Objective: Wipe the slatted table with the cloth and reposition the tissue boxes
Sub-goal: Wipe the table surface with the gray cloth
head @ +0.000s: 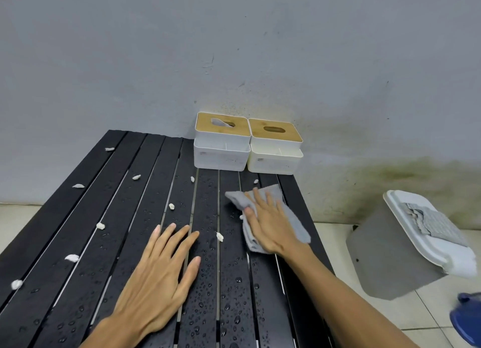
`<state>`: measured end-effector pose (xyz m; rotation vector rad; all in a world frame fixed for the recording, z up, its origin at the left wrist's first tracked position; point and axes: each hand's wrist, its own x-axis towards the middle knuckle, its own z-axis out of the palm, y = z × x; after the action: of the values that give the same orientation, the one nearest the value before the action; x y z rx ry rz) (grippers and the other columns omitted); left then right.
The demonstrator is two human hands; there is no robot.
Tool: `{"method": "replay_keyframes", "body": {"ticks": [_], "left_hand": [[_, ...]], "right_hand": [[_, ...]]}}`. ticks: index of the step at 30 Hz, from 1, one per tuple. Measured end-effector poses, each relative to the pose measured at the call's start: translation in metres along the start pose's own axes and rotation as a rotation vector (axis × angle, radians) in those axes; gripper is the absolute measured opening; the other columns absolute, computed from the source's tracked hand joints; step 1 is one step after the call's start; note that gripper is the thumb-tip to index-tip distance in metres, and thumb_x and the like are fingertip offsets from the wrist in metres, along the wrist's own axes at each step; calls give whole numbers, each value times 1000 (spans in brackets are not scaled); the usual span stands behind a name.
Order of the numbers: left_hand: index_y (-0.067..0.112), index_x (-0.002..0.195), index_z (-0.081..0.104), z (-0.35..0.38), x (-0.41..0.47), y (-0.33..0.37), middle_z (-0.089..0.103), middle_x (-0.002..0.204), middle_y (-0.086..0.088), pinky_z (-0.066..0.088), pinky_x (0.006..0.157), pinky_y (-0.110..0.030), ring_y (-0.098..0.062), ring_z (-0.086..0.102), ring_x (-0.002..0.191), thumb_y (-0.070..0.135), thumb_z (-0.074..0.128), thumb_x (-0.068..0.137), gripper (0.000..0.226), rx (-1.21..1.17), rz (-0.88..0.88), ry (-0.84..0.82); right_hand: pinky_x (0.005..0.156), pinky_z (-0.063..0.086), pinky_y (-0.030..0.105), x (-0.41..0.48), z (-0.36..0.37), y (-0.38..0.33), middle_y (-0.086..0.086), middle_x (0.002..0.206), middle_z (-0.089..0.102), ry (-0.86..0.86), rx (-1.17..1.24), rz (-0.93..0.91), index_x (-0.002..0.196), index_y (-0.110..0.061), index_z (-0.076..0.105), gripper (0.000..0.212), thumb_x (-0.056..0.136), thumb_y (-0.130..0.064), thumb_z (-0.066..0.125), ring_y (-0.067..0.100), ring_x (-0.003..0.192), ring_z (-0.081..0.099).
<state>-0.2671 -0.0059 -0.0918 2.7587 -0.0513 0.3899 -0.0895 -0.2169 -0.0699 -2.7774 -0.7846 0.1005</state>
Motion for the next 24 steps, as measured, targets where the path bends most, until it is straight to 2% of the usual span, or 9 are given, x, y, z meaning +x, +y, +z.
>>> {"method": "replay_keyframes", "body": {"ticks": [4, 6, 8, 10, 13, 15, 17, 20, 24], "left_hand": [[26, 150, 37, -3, 0, 1, 37, 154, 11, 7, 122, -38, -7, 11, 150, 52, 21, 102, 57, -1, -1, -3], [25, 150, 37, -4, 0, 1, 38, 153, 10, 8, 122, -40, -8, 13, 150, 51, 22, 102, 57, -5, 0, 2], [23, 149, 39, -5, -1, 1, 40, 153, 8, 9, 122, -42, -10, 16, 149, 51, 22, 102, 57, -10, -4, 11], [22, 147, 42, -6, -1, 1, 42, 151, 7, 10, 122, -43, -12, 20, 149, 50, 23, 102, 57, -4, -10, 27], [19, 141, 51, -8, 5, 1, 49, 146, 4, 13, 121, -45, -18, 30, 145, 48, 25, 101, 56, 26, -22, 56], [17, 137, 55, -8, 13, -2, 53, 143, 3, 15, 121, -47, -21, 35, 143, 47, 27, 100, 55, 59, -47, 62], [17, 135, 58, -9, 21, -8, 55, 141, 2, 16, 120, -47, -23, 38, 141, 48, 28, 99, 56, 96, -90, 45], [17, 132, 62, -7, 25, -19, 58, 140, 2, 19, 120, -44, -23, 44, 137, 51, 25, 98, 61, 135, -128, 9], [20, 132, 62, -4, 24, -22, 55, 142, 6, 22, 117, -40, -20, 43, 138, 53, 23, 98, 62, 103, -151, 20]], "right_hand": [[121, 20, 29, -39, 2, -28, -7, 155, 39, -4, 281, -149, 150, -30, 38, 53, 106, -52, 19, 1, 146, 25], [80, 49, 24, -52, -3, -35, -3, 92, 71, 124, 579, -22, 98, -21, 67, 51, 102, -53, 27, -10, 87, 60], [49, 42, 23, -57, -17, -34, -7, 53, 56, 319, 912, 251, 72, -15, 60, 53, 102, -51, 36, 4, 48, 53], [42, 39, 21, -57, -36, -21, -7, 47, 51, 557, 1080, 493, 68, -12, 58, 54, 106, -44, 38, 9, 44, 50], [49, 38, 20, -42, -59, 4, 0, 61, 52, 790, 917, 548, 69, -12, 52, 53, 108, -41, 31, 14, 56, 50], [55, 39, 12, -20, -55, 20, 4, 68, 53, 701, 673, 495, 74, -12, 50, 53, 108, -43, 25, 19, 65, 53], [90, 49, 29, 6, -35, 36, 18, 101, 63, 525, 438, 484, 105, -6, 57, 60, 105, -51, 18, 34, 102, 60], [121, 13, 56, 37, -8, 43, 20, 159, 29, 232, 126, 523, 151, -12, 36, 61, 106, -47, 14, 45, 147, 20], [122, -5, 55, 61, -2, 32, 14, 167, 5, 184, 71, 496, 159, -24, 22, 58, 106, -47, 11, 40, 152, -2]]}}
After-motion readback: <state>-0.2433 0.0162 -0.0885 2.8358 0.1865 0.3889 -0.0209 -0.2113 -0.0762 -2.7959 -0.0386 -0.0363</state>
